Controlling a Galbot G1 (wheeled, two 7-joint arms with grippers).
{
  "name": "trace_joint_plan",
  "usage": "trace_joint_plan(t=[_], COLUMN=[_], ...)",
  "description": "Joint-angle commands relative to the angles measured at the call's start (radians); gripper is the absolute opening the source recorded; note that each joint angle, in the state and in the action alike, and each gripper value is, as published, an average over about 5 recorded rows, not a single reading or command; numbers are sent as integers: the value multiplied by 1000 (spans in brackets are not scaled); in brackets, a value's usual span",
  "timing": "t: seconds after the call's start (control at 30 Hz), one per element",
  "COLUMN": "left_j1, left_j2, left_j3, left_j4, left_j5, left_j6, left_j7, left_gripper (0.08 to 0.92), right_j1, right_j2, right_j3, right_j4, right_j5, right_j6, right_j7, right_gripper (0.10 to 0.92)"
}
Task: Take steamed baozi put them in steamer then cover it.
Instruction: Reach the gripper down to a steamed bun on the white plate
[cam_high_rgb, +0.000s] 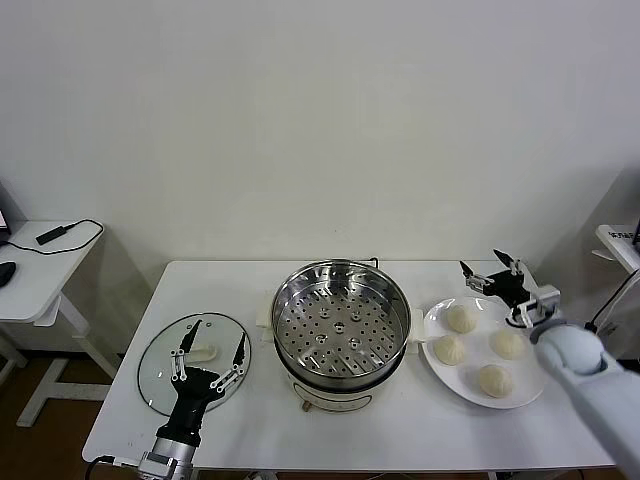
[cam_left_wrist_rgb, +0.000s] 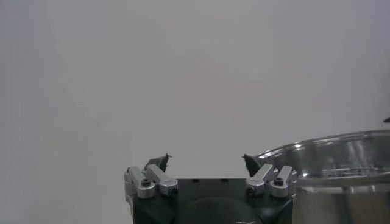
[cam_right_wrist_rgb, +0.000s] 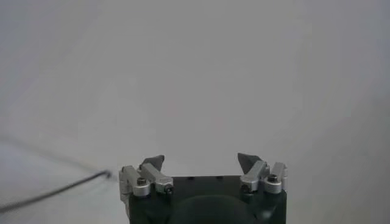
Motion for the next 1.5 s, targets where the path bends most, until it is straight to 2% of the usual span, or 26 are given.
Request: trace_joint_plan(t=[0.03, 0.23, 0.33, 0.5, 0.9, 1.5], left_j1=[-3, -4, -2, 4, 7, 1], left_j2=[-2, -3, -3, -6, -12, -13], left_j3=[0, -4, -6, -3, -6, -5], left_j4=[-7, -11, -13, -19, -21, -7], left_j5=[1, 2, 4, 9, 13, 13], left_j6=[2, 4, 4, 1, -3, -8], left_j7=[-2, -4, -4, -6, -12, -17], left_gripper=[823, 823, 823, 823, 823, 823], right_j1=[530, 603, 611, 604, 572, 566], right_j2=[-74, -5, 35, 96, 236, 312], right_j3=[-471, -561, -582, -603, -599, -608], right_j4=[-286, -330, -362, -411, -524, -580], right_j5=[-283, -485, -575, -637, -678, -728], right_j6=[25, 37, 47, 54, 73, 111], right_j7=[-752, -874, -886, -850, -705, -673], right_gripper=[823, 823, 823, 823, 823, 823])
